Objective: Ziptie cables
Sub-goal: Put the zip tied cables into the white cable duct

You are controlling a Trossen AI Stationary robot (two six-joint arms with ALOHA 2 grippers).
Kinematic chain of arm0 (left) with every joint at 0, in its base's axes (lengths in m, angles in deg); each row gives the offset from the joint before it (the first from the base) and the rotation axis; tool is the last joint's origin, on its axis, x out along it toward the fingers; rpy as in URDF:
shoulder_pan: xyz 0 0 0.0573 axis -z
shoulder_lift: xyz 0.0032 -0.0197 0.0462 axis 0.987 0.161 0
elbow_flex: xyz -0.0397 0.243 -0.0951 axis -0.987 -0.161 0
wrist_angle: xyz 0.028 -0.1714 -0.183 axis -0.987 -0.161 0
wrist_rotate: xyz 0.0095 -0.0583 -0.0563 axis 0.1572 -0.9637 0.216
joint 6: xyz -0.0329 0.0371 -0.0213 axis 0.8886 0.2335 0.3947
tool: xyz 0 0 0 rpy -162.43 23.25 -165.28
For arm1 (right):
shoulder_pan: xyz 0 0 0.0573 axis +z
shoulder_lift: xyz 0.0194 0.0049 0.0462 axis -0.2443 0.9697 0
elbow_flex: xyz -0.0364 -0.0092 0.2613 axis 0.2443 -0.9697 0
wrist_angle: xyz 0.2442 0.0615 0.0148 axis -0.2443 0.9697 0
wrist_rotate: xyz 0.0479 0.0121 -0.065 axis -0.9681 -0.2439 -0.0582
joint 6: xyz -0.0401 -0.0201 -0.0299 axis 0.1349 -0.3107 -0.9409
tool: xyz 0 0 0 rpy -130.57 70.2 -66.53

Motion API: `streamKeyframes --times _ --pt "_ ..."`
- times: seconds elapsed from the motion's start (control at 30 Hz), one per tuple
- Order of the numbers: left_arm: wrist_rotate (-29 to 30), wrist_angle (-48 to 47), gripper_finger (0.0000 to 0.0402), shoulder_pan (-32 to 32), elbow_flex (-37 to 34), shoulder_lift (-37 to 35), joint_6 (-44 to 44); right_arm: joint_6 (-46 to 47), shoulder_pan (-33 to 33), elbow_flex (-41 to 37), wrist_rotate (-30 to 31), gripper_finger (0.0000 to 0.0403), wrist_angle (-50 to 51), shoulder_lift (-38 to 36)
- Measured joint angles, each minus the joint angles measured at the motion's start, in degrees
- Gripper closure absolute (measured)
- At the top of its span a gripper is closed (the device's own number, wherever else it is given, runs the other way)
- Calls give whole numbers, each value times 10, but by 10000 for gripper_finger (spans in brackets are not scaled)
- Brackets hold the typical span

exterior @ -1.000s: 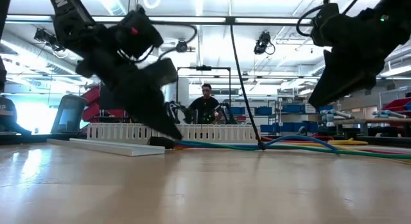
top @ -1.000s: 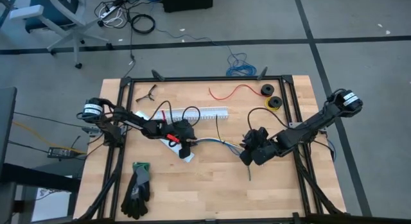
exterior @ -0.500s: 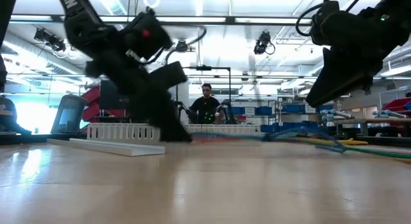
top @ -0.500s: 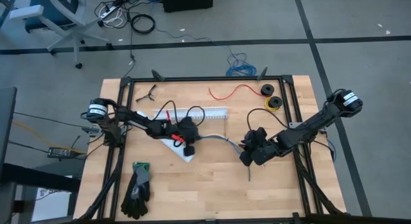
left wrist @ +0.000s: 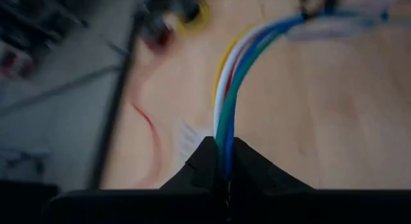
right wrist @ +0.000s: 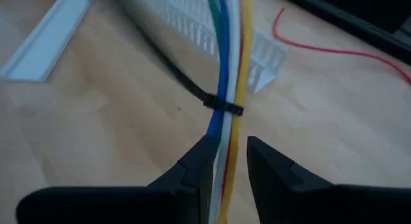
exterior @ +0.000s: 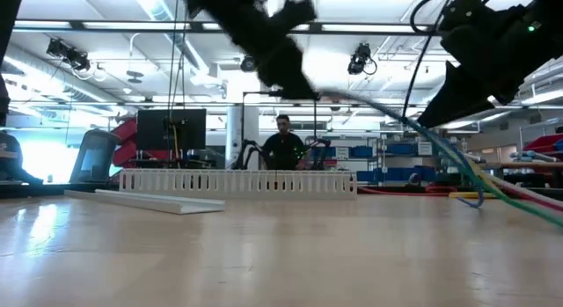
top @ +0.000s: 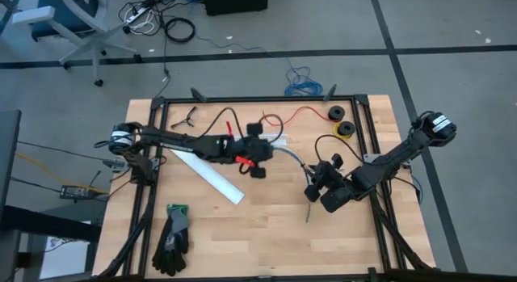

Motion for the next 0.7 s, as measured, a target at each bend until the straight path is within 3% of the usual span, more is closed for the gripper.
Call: streamKeyframes --times 0.2,0.43,0.57,0.7 --pt "31 18 369 -40 55 0 -24 27 1 0 8 318 12 0" --pt "34 14 369 -70 61 0 -24 26 -4 0 109 318 38 0" --pt "34 6 369 -71 61 0 -24 47 -33 0 103 314 67 0" --pt "34 4 368 -71 61 0 -24 56 -67 0 44 294 69 -1"
